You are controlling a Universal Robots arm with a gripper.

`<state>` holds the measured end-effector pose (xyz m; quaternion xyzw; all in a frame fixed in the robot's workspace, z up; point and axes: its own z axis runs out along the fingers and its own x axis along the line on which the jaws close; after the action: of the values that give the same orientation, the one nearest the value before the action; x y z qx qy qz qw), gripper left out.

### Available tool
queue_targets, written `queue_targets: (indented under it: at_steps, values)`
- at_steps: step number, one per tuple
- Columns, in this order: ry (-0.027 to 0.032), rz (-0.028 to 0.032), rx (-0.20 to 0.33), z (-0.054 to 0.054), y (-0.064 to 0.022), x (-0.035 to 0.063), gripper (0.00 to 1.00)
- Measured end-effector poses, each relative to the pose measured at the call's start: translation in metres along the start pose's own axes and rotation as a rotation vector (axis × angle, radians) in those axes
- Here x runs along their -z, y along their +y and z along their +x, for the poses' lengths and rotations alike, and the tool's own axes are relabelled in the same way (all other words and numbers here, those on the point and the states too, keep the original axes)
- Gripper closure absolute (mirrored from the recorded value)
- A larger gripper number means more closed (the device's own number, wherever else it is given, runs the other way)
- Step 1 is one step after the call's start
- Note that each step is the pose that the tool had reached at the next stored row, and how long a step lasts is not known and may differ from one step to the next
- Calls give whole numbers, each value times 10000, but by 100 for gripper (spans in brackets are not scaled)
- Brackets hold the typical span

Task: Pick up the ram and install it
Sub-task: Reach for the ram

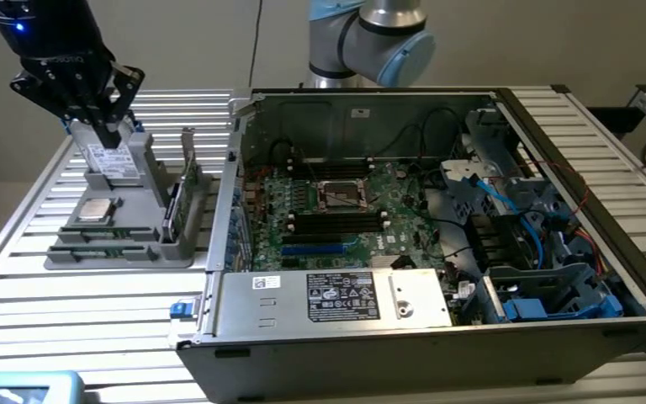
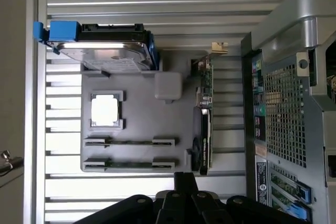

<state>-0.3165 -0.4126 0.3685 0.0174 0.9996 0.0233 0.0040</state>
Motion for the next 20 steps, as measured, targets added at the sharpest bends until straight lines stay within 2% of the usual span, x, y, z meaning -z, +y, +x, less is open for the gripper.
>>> queue_targets:
  at_steps: [3,9,11,20]
  values:
    - [5,71,52,16,-7,-1,89]
    - [1,293,99,53,-34,0,89]
    - [-1,347,105,72,-43,-1,89]
    - [-2,428,129,360,-59,-86,89]
